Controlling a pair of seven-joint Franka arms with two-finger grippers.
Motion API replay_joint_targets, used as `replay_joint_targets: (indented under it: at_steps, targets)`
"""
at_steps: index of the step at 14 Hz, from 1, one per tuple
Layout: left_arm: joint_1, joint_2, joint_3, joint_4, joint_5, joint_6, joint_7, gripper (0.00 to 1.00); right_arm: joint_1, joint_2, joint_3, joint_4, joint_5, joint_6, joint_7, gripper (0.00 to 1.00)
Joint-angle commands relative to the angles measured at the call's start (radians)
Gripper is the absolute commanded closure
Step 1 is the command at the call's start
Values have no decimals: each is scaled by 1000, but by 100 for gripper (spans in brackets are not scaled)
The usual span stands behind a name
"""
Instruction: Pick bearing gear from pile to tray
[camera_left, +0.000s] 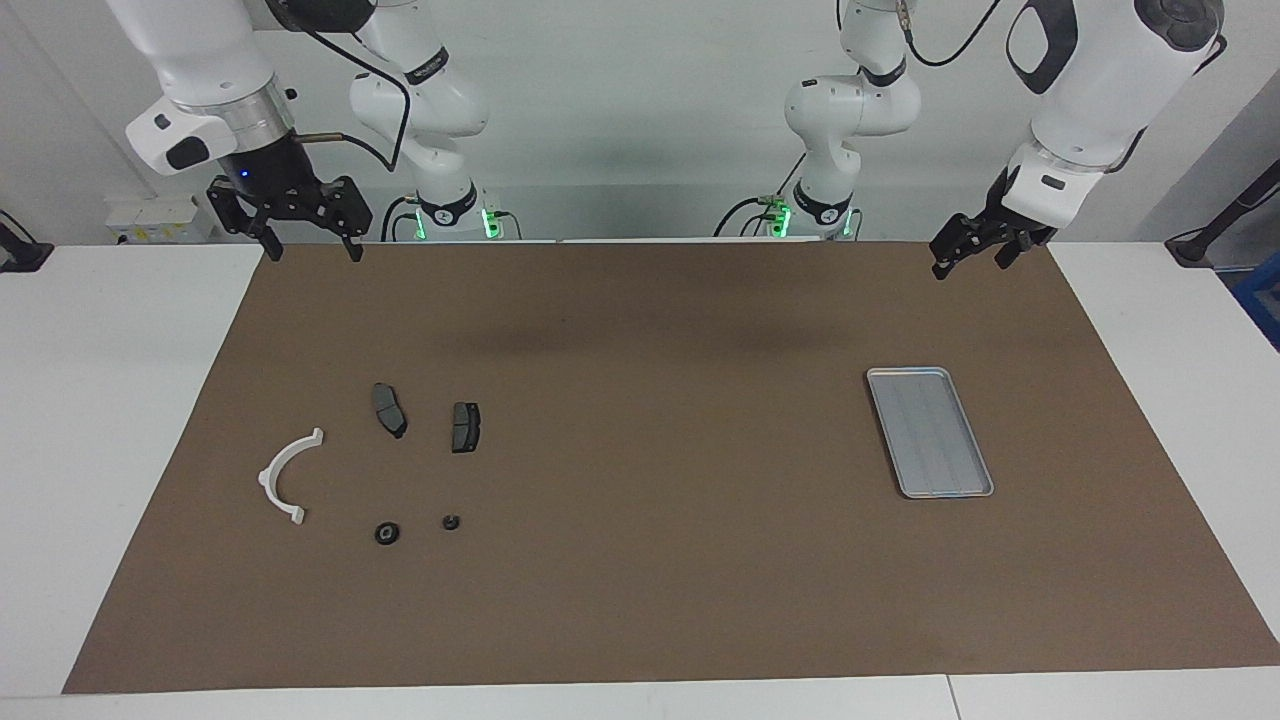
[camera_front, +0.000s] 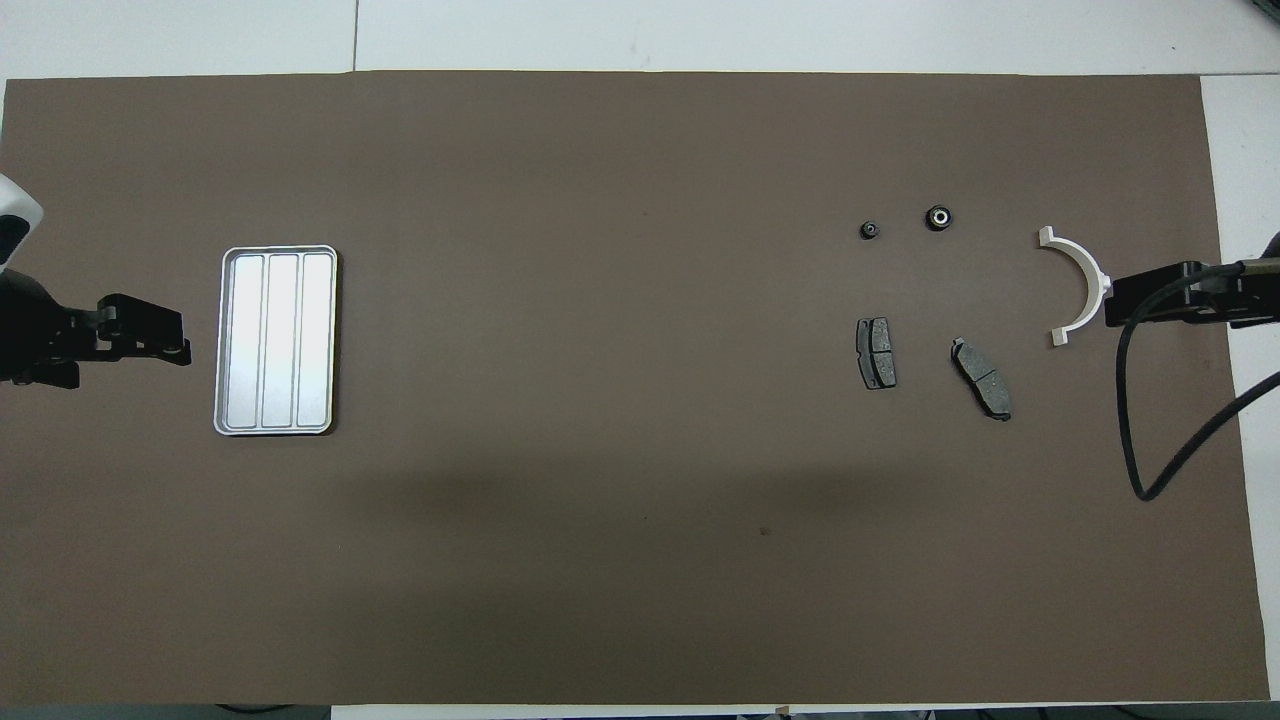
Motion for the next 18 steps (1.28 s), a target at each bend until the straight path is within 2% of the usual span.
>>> replay_joint_targets:
  at_steps: [1, 18]
  targets:
    - [8, -18, -6, -7, -1, -12, 8, 0, -21, -7, 11, -18, 8, 21, -26, 0]
    - [8, -18, -6, -7, -1, -12, 8, 0, -12, -16, 13, -20, 19, 7, -46, 0]
